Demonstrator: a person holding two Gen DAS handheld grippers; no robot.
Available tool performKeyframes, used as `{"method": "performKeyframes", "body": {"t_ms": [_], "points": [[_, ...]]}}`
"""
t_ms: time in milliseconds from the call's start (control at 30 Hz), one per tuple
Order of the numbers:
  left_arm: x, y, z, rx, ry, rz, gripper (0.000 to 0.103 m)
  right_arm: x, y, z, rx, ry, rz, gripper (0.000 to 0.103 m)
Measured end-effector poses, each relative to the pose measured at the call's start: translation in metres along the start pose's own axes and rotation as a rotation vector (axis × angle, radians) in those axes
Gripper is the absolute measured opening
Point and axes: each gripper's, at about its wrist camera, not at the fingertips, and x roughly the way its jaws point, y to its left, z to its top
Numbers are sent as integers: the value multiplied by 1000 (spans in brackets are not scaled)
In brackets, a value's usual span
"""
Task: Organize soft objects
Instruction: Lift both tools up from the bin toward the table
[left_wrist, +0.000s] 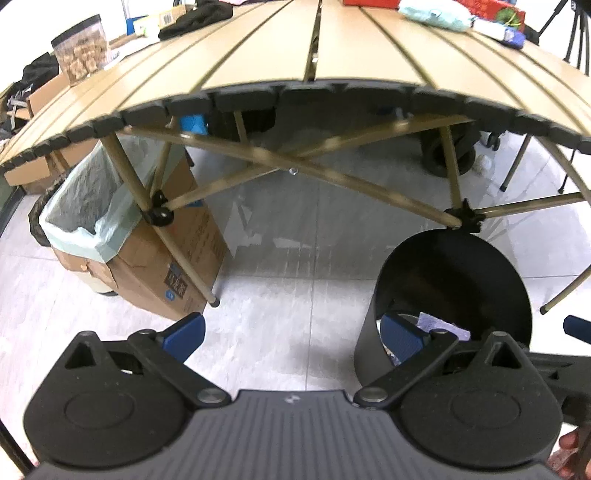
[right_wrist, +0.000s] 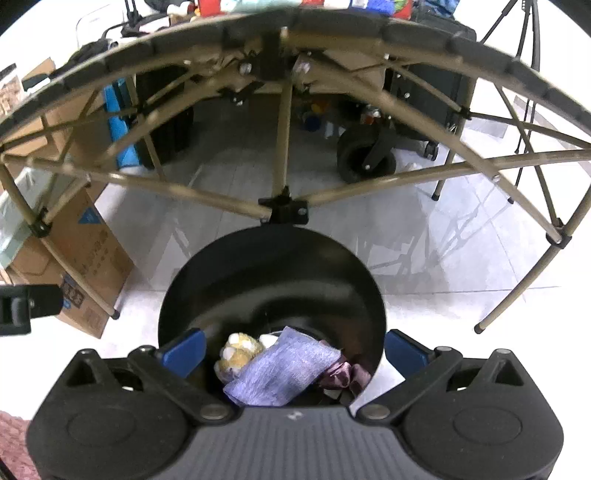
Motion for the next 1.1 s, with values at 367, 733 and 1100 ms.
{"method": "performKeyframes", "body": {"t_ms": [367, 733, 1100], "points": [[-53, -9, 6, 29, -128, -71, 103, -65, -24, 10, 11, -137, 9, 103], [-88, -30, 39, 65, -237, -86, 103, -116, -62, 38, 61, -282, 2, 103], [-97, -62, 94, 109, -318, -96, 103, -119, -88, 80, 118, -365, -5, 103]]}}
